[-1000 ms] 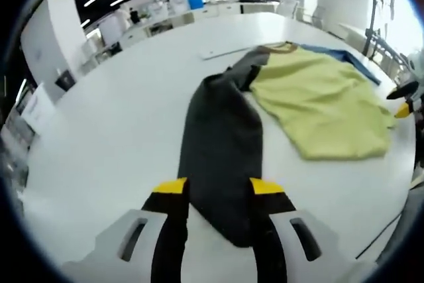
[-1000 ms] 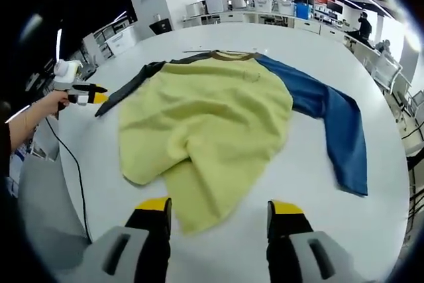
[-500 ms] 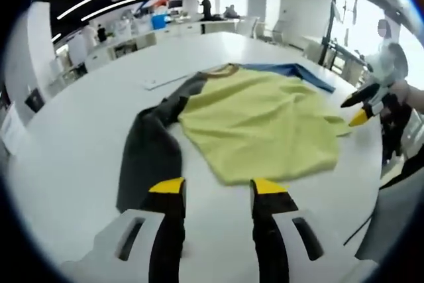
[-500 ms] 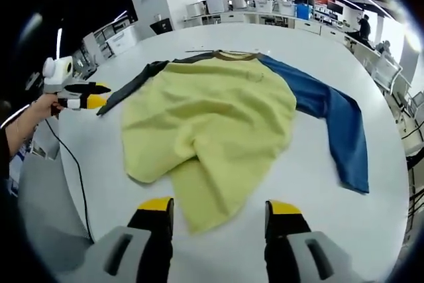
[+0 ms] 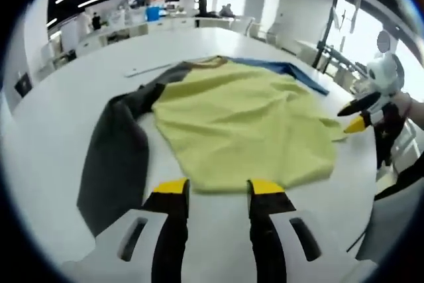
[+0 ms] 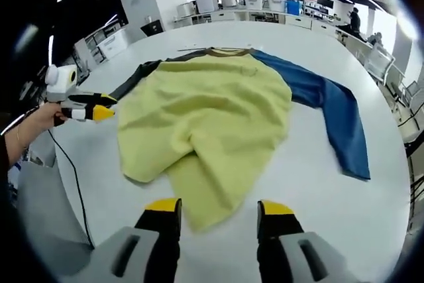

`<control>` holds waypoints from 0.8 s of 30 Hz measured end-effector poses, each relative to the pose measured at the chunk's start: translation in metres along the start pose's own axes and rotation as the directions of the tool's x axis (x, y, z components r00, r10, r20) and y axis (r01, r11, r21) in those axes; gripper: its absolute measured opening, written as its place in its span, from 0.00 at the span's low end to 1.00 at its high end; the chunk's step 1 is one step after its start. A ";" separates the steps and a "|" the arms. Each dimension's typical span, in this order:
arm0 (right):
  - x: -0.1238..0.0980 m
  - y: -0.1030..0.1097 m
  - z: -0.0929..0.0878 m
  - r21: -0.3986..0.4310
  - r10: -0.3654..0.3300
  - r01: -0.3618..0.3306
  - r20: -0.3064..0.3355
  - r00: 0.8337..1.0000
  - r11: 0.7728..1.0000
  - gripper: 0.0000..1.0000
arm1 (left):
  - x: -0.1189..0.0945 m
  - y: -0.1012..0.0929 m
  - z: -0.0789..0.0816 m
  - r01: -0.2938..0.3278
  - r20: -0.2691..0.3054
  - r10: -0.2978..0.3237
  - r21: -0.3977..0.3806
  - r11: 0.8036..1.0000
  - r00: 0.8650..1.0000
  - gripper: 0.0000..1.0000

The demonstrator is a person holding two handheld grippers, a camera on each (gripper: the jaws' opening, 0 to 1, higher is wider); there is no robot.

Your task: Fold the garment on the visible template until the final outline fits inside the template.

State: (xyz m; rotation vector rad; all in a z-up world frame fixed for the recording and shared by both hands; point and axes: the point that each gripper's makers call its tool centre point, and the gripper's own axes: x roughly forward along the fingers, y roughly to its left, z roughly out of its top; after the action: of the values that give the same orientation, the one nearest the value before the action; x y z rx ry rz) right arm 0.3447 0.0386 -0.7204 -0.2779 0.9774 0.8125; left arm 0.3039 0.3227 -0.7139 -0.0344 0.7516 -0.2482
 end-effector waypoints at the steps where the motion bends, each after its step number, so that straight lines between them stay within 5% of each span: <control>1: 0.001 -0.001 -0.002 0.005 -0.010 0.010 -0.011 1.000 1.000 0.41 | 0.002 0.001 -0.001 0.001 -0.005 -0.001 -0.001 1.000 1.000 0.31; 14: 0.003 -0.001 -0.010 0.067 -0.049 0.051 -0.022 0.999 0.996 0.31 | 0.006 0.009 -0.005 -0.028 -0.025 0.028 -0.015 0.999 0.999 0.25; 24: 0.006 -0.002 -0.015 0.145 -0.097 0.101 -0.035 0.995 0.984 0.10 | 0.009 0.013 -0.006 -0.035 -0.025 0.033 -0.068 0.997 0.999 0.04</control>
State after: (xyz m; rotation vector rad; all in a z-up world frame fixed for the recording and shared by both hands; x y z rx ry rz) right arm 0.3383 0.0320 -0.7339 -0.2094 1.0361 0.6438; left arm 0.3090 0.3334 -0.7255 -0.0833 0.7834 -0.1905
